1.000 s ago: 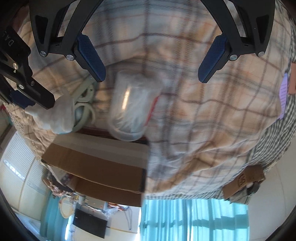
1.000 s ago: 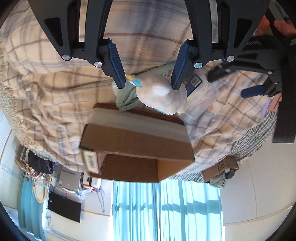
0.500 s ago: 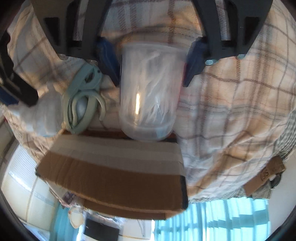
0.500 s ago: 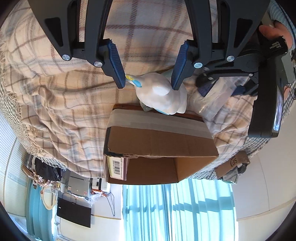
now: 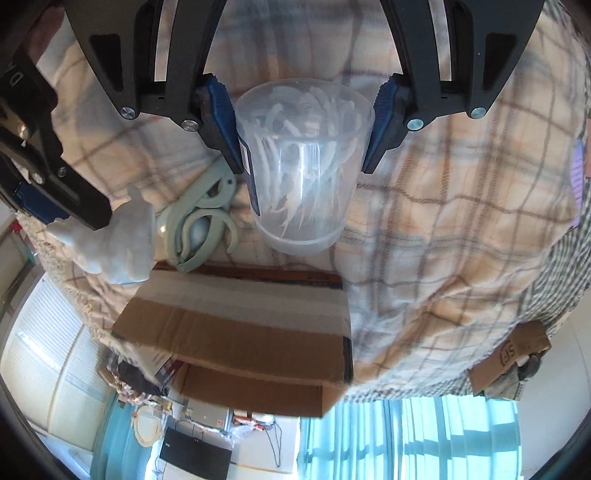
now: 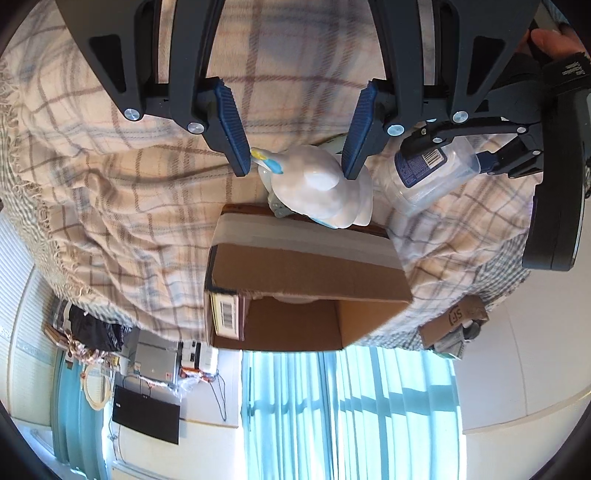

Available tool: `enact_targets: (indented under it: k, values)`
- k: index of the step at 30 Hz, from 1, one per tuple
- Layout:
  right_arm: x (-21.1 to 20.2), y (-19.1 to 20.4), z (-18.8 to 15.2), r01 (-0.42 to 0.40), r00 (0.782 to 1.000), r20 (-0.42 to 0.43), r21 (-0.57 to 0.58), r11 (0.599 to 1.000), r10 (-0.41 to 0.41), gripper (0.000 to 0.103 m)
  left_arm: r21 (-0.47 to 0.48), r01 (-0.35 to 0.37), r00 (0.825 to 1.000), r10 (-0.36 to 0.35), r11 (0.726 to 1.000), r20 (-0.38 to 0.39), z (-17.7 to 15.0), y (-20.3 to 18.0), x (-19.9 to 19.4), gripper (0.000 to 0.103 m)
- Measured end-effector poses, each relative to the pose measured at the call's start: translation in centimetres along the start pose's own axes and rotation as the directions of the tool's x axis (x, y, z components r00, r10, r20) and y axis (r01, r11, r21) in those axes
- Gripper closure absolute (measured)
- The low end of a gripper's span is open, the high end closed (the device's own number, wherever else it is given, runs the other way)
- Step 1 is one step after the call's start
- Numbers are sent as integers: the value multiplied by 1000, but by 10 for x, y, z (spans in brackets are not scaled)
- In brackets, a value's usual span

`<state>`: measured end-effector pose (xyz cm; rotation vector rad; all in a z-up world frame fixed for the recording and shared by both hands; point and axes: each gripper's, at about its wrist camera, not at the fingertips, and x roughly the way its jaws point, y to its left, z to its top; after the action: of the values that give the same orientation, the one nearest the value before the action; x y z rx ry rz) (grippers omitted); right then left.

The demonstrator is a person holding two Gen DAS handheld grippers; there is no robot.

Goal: Organize objects
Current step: 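Drop the swab jar in the box with left while right drops the plush toy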

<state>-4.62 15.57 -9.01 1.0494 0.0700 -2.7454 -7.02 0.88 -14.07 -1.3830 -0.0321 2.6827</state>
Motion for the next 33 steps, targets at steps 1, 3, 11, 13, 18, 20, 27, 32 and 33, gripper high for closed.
enact_targets:
  k: [1,3,11,13,18,20,27,32,33]
  values:
    - [-6,2,1,-3,1000,12,-2,1000,3,52,0,1,1000,-1,1000,11,1,-1,-7,40]
    - [-17,3,6,-5,999,34,-9,1000,5,52,4,1,999,-1,1000,34,4,-2,-20,40]
    - [-67,4,56,-22,986,165,-42,999,29,52,-2,28,990,-27,1000,140,45,-8,-70,40]
    - [-74,6,72,-11,983,182,-67,998,23,52,-10,37,984,-34,999,173,62,-9,-81,40]
    - [-79,5,109,-8,974,226,-92,996,29,52,-25,61,974,-53,998,222,103,-9,-93,40]
    - [-77,3,123,-3,971,238,-96,995,26,52,-24,57,970,-50,998,236,118,-10,-94,40]
    - [-35,-3,163,24,973,230,-101,995,0,52,1,44,970,-43,999,239,161,-12,-65,40]
    - [16,-18,179,25,982,189,-74,997,-10,52,7,31,979,-32,999,202,176,-10,-22,40]
    - [26,-21,181,26,983,182,-67,997,-13,52,11,25,981,-27,1000,192,178,-11,-13,40]
